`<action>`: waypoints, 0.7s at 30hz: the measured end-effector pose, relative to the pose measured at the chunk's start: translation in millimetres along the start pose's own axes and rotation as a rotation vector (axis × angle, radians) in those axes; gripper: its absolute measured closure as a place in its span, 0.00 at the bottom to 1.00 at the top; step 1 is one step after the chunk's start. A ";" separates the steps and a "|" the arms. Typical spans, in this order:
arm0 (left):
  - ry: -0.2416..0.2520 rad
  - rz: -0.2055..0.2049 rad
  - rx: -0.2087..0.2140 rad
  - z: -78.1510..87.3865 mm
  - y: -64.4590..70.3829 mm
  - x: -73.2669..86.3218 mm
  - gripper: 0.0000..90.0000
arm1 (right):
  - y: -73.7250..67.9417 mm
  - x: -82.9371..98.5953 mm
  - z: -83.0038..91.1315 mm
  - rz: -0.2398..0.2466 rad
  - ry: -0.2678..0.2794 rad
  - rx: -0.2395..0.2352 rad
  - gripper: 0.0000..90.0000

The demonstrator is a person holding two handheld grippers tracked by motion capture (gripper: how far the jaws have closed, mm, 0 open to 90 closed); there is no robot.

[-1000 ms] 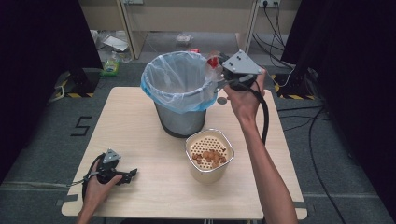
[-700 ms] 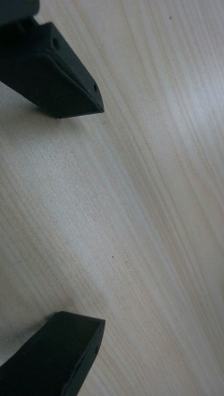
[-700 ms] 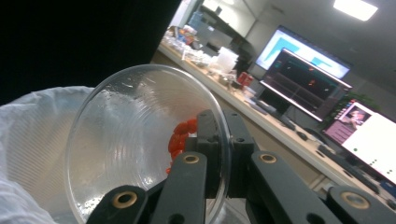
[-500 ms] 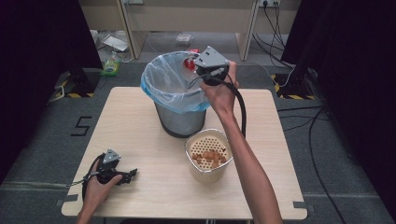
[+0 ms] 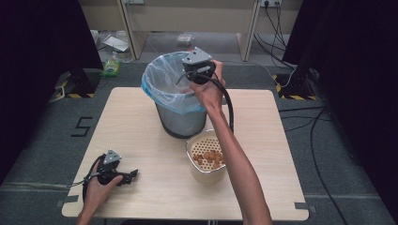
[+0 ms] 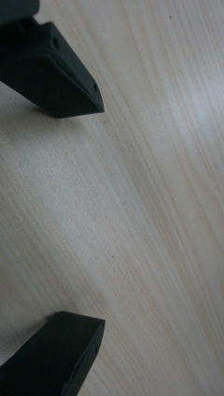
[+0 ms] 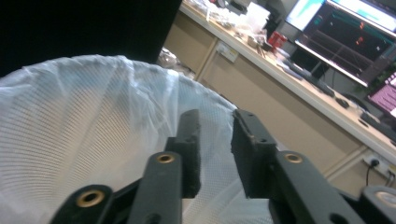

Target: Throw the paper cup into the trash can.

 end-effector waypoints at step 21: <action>-0.001 -0.002 0.000 0.0 -0.1 0.1 0.00 | 38.8 72.7 79.5 -0.207 -0.008 0.027 0.46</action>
Point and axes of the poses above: each handheld gripper's, and its own axes: z roughly backward along the jaws, x roughly out of its underside, y roughly to its right, the point moved 9 cm from there along -z, roughly forward along the jaws, and after that the axes turned 12 degrees about -x, right-handed, at the moved point
